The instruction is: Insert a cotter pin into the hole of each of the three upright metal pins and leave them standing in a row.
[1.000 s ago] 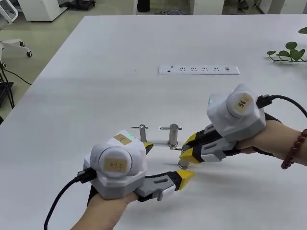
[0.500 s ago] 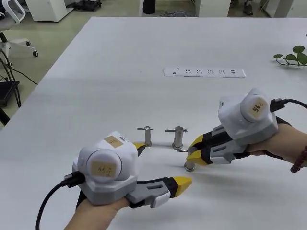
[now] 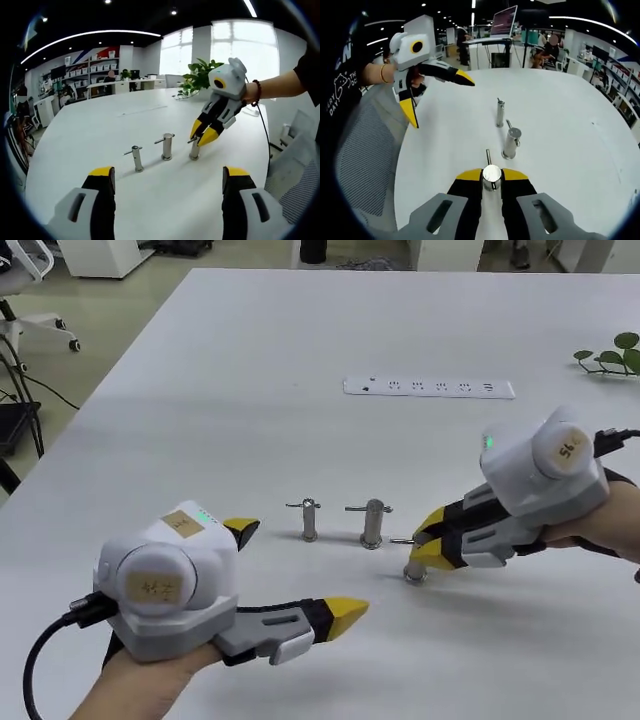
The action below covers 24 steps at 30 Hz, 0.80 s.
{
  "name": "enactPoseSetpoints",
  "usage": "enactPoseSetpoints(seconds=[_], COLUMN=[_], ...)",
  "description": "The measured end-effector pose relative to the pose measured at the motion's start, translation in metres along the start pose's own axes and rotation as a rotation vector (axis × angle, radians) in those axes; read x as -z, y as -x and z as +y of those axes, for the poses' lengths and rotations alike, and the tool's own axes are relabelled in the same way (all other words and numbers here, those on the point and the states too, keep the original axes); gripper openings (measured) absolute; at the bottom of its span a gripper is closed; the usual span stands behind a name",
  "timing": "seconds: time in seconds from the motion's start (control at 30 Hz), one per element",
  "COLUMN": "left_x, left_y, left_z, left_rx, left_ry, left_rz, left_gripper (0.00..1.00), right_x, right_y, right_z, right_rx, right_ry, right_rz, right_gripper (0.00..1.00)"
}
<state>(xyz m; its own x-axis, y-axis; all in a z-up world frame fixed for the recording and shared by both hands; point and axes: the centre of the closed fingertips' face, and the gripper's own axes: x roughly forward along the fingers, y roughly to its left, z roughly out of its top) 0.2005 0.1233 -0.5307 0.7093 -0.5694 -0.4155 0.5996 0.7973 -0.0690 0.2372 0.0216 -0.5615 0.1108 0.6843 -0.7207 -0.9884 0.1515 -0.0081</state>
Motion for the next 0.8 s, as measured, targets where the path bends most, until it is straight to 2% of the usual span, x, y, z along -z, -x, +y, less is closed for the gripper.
enactPoseSetpoints(seconds=[0.47, 0.57, 0.8], left_x=[0.004, 0.007, 0.005], left_y=[0.000, 0.000, 0.000], left_z=[0.006, 0.009, 0.012], left_rx=[-0.010, -0.024, -0.035], left_ry=[0.002, 0.007, 0.006], left_rz=[-0.001, 0.010, 0.002], left_gripper=[0.91, 0.90, 0.89], right_x=[0.010, 0.010, 0.011], right_y=[0.006, 0.006, 0.006], right_z=[-0.016, -0.020, -0.028], right_rx=[0.008, 0.013, 0.012], right_ry=[0.006, 0.011, 0.019], right_rz=[0.026, 0.032, 0.041], right_gripper=[0.08, 0.08, 0.08])
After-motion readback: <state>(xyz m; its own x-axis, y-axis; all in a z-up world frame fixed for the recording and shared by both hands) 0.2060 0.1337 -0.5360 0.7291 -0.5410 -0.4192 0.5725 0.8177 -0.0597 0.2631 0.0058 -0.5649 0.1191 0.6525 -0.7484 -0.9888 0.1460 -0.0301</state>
